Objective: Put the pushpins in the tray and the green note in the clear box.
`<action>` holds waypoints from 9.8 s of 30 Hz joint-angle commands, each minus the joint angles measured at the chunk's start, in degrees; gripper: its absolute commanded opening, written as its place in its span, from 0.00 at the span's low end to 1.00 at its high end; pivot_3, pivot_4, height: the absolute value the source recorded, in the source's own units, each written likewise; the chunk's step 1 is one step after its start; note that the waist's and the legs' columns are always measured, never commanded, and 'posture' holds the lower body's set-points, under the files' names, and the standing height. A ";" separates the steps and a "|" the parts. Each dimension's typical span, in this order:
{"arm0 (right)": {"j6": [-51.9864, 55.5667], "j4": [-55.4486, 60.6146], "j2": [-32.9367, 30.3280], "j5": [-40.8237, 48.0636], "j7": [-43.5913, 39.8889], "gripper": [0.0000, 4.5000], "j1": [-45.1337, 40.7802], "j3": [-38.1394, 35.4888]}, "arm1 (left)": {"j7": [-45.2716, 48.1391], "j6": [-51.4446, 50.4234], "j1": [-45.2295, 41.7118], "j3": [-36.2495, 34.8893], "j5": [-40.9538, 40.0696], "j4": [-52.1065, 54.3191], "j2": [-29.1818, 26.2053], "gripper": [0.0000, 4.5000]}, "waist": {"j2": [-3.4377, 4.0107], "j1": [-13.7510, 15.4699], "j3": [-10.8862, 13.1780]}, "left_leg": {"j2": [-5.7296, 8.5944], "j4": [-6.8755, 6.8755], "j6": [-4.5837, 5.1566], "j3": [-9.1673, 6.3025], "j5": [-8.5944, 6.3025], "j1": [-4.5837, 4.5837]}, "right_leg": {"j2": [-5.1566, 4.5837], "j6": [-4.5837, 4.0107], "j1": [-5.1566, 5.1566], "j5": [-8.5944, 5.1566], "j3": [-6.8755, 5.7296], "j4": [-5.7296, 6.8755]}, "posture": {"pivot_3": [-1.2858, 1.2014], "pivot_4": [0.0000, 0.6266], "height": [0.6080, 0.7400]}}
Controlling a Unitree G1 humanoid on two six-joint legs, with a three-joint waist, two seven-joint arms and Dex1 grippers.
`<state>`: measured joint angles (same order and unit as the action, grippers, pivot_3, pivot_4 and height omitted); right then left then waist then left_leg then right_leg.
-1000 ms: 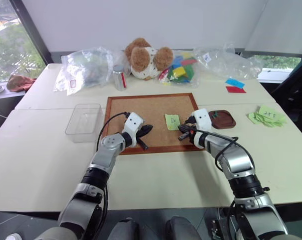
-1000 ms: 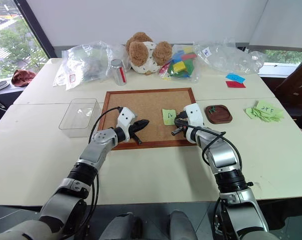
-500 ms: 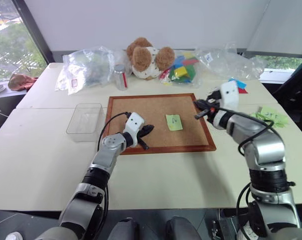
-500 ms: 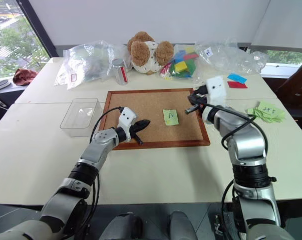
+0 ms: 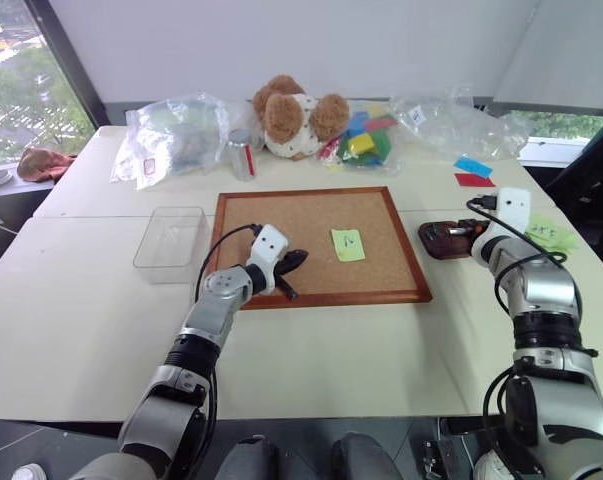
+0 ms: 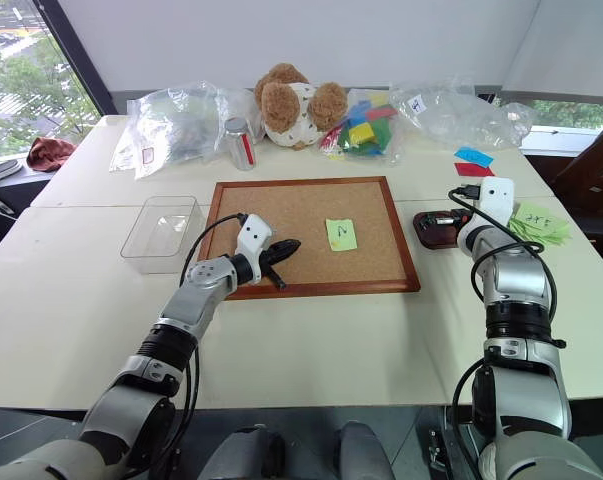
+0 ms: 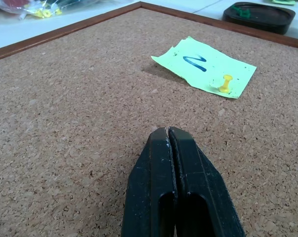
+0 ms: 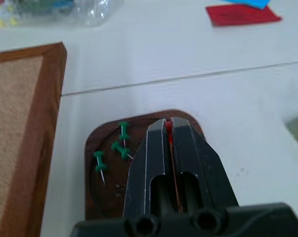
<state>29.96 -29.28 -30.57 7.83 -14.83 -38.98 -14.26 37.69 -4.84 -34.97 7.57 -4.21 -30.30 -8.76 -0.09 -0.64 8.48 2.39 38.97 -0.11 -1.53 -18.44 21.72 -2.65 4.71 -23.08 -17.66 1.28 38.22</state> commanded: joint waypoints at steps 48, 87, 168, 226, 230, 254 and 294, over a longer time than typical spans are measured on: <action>10.55 31.03 9.38 3.60 -10.37 0.43 8.44 22.49 | -0.04 -1.75 2.60 1.06 0.98 -2.36 -0.14 0.00 | 0.10 -0.06 -0.06 | 0.00 -0.02 0.10 -0.04 -0.06 -0.12 | -0.01 0.00 0.13 0.00 -0.02 -0.11 | 0.52 0.24 1.00; 17.21 42.36 7.05 5.79 -12.11 0.01 5.41 16.57 | 0.08 -2.52 3.17 1.57 0.97 -2.06 0.53 0.00 | 0.10 0.05 -0.06 | 0.00 -0.06 0.06 -0.05 -0.05 0.09 | -0.01 0.00 -0.07 0.00 -0.02 -0.12 | 0.52 0.24 1.00; 28.31 60.05 -2.44 14.56 -16.97 0.00 1.49 17.81 | 5.08 -50.94 -8.20 -17.60 -40.16 9.83 3.78 0.01 | -0.13 -0.06 0.08 | 0.01 0.16 -0.24 -0.11 0.13 0.85 | 0.01 0.04 -0.81 0.03 -0.08 0.01 | 0.52 0.24 1.00; 14.51 18.75 -1.87 8.65 -5.48 0.99 -0.89 0.20 | -1.97 -47.03 -2.58 -17.52 -38.76 19.82 3.20 0.00 | -0.11 -0.18 0.07 | 0.03 0.22 -0.29 0.03 0.18 0.78 | 0.01 0.04 -0.84 0.03 0.01 0.28 | 0.52 0.24 1.00; 19.78 31.80 -3.67 14.68 -13.02 0.99 2.32 2.03 | -4.22 -44.49 -2.77 -17.60 -37.19 22.71 2.57 0.00 | -0.11 -0.13 0.07 | 0.03 0.21 -0.29 0.03 0.17 0.79 | 0.01 0.04 -0.85 0.03 0.01 0.27 | 0.52 0.24 1.00; 15.96 47.31 -4.88 25.99 -30.52 0.99 3.26 12.24 | -53.71 -50.50 -8.25 -42.64 -21.99 42.40 -5.74 0.00 | -0.16 0.15 0.09 | 0.03 0.22 -0.29 -0.01 0.17 0.78 | 0.02 0.04 -0.88 0.03 -0.02 0.32 | 0.52 0.24 1.00; 19.04 55.05 -19.12 31.08 -33.58 1.00 20.57 -1.51 | -6.34 -71.04 0.60 -30.33 -48.70 54.34 -31.24 0.99 | -0.33 -0.30 0.06 | 0.03 0.12 -0.32 -0.05 0.17 0.78 | -0.01 0.04 -0.88 0.03 0.00 0.23 | 0.52 0.24 1.00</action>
<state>48.90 22.94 -48.19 37.12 -47.14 -18.89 -12.65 25.51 -78.20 -36.30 -23.52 -50.06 20.23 -38.18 -0.42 -0.93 8.54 2.41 39.08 -0.43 -1.56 -18.27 22.50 -2.66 4.75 -23.97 -17.63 1.31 38.44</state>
